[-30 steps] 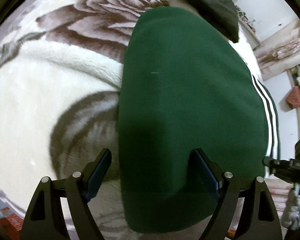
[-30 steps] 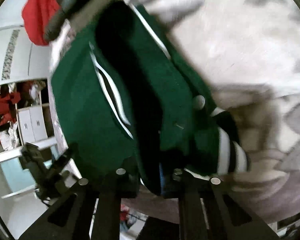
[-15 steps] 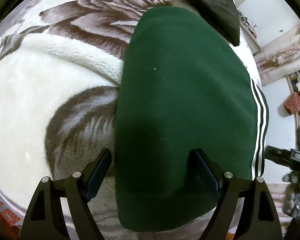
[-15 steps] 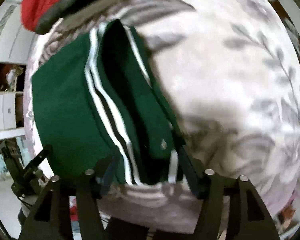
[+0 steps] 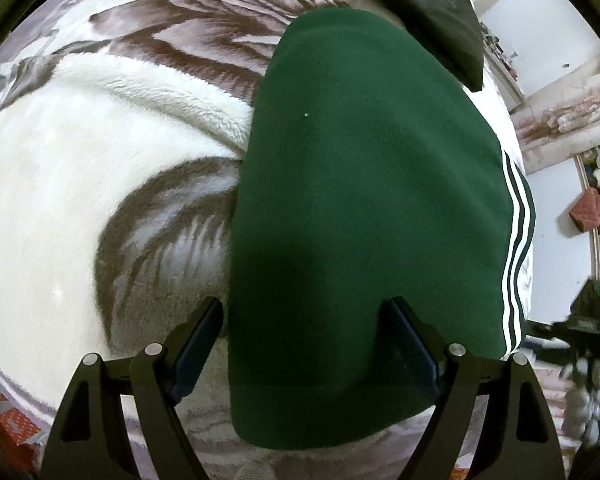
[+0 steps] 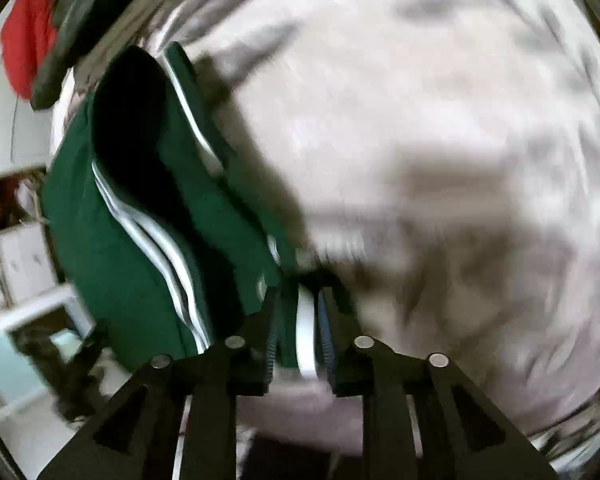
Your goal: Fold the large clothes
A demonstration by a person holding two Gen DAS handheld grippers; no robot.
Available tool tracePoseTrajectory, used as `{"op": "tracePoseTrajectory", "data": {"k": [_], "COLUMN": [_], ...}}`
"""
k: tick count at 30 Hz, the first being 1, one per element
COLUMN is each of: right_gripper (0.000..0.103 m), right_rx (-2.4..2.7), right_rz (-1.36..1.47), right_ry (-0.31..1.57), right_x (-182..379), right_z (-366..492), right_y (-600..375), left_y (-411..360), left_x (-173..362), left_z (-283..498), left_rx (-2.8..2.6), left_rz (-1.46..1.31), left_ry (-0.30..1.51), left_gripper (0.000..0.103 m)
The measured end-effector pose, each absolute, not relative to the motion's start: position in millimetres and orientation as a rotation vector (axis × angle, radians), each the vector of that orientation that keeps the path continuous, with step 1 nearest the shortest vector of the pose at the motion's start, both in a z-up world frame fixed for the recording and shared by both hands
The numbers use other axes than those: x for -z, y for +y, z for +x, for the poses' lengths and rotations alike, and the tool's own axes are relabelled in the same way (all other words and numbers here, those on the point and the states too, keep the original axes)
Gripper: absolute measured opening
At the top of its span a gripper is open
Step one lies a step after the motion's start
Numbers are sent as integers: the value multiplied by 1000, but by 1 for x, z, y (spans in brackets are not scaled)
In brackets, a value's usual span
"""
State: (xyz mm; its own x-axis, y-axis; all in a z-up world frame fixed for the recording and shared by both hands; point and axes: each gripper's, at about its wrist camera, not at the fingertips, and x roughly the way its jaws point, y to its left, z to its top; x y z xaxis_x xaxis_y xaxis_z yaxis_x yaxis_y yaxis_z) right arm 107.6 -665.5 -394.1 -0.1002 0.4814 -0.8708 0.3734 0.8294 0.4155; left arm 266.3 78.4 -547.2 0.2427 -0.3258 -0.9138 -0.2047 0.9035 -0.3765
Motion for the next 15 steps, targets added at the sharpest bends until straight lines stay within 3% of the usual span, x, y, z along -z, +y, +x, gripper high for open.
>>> {"op": "tracePoseTrajectory", "data": {"k": [1, 2, 4, 11, 15], "right_gripper": [54, 68, 69, 90, 90], "right_rx": [-101, -92, -59, -122, -182], "right_rz": [747, 818, 881, 811, 926], "right_ry": [1700, 1688, 1660, 1697, 1726], "right_x": [393, 393, 398, 450, 470], "right_z": [97, 85, 69, 102, 110], "right_y": [-668, -668, -662, -620, -612], "left_y": [78, 77, 74, 72, 75], "left_x": [547, 547, 550, 552, 550], "left_z": [264, 264, 263, 264, 263], "left_rx": [87, 87, 86, 73, 71], "left_rz": [-472, -469, -460, -454, -468], "left_ry": [1339, 1340, 1349, 1353, 1352], "left_gripper": [84, 84, 84, 84, 84]}}
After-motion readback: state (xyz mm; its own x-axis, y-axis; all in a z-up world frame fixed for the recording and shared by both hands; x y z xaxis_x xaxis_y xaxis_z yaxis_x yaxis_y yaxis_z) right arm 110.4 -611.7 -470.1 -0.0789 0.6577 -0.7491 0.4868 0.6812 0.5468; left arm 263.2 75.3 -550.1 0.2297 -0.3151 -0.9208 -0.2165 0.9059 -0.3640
